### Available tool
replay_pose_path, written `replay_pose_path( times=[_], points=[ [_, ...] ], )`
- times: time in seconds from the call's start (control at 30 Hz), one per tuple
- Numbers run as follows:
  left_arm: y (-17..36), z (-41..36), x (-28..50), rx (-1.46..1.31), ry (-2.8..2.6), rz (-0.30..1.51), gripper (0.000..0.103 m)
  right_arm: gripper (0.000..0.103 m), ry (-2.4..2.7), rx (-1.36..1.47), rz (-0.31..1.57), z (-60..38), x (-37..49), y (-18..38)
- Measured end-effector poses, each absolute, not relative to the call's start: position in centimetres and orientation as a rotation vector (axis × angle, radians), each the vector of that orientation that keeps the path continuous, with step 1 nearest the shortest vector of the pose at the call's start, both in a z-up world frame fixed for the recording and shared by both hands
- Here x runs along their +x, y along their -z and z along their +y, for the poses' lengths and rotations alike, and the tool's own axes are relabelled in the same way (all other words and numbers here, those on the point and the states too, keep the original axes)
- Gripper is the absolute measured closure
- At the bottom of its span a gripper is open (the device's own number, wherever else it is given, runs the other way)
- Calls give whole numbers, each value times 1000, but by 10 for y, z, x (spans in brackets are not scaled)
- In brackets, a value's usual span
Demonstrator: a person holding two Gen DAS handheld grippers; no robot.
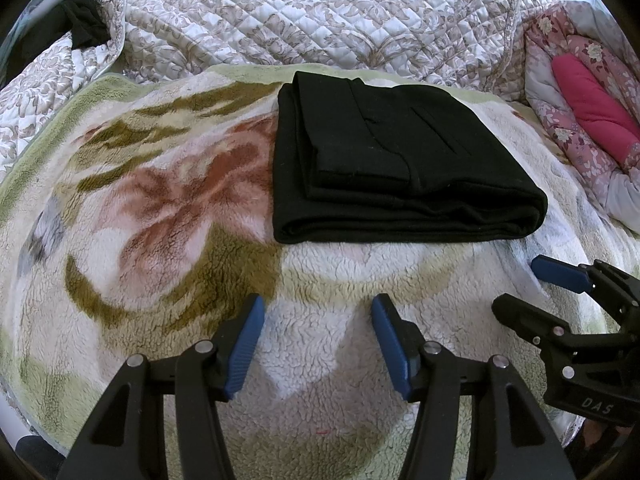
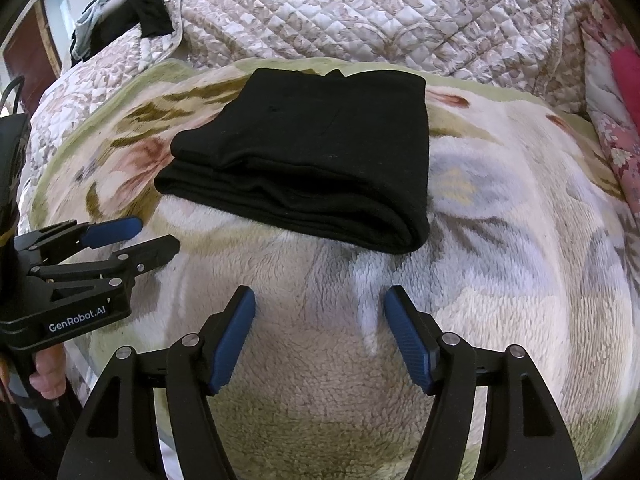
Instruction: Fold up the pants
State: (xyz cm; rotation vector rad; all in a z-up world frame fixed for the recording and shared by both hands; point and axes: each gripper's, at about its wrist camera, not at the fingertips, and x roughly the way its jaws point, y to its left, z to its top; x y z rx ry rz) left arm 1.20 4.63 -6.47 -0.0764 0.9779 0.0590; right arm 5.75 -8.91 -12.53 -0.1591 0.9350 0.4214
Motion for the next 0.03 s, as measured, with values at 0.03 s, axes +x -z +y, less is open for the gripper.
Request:
replay_pose_path(
  times=[0.03],
  points=[
    [65,46,12,-76,-59,978,44,35,-427,-163,935,-90,58,125]
  ],
)
